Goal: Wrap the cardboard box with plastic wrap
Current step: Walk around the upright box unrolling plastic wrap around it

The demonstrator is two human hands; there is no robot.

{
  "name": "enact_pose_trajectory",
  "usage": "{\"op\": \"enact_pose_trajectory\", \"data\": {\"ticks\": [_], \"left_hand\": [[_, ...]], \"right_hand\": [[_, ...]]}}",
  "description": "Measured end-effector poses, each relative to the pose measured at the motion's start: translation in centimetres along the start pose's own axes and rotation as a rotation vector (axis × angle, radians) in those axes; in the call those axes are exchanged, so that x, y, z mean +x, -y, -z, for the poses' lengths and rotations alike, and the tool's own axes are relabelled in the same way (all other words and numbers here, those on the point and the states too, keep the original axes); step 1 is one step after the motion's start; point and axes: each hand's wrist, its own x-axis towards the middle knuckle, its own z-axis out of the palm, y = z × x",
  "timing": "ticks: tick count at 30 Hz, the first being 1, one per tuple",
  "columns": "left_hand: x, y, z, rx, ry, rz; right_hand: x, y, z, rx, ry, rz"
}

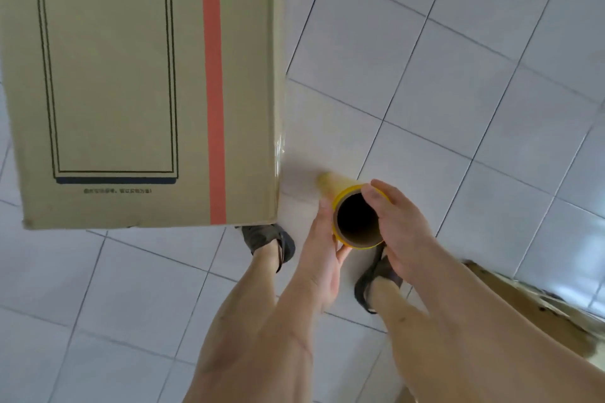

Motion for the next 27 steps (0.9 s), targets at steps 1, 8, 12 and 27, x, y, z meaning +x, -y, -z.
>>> {"op": "enact_pose_trajectory", "data": {"ticks": [1,8,12,27], "left_hand": [[0.2,0.0,-0.2,-0.025,-0.003,0.015],[1.9,-0.3,-2.6,0.011,-0.105,-0.025],[2.1,-0.9,-4.5,-0.069,-0.166,-0.07],[3.0,-3.6,-7.7,-0.15,-0.184,-0.163]], "right_hand": [[0.2,0.5,0.1,-0.047,0.007,0.024],[2.4,1.5,2.0,-0.139,0.144,-0.087],[3.0,2.5,2.2,-0.194,0.195,-0.095],[6.3,8.9,2.2,-0.327,0.213,-0.047]]}}
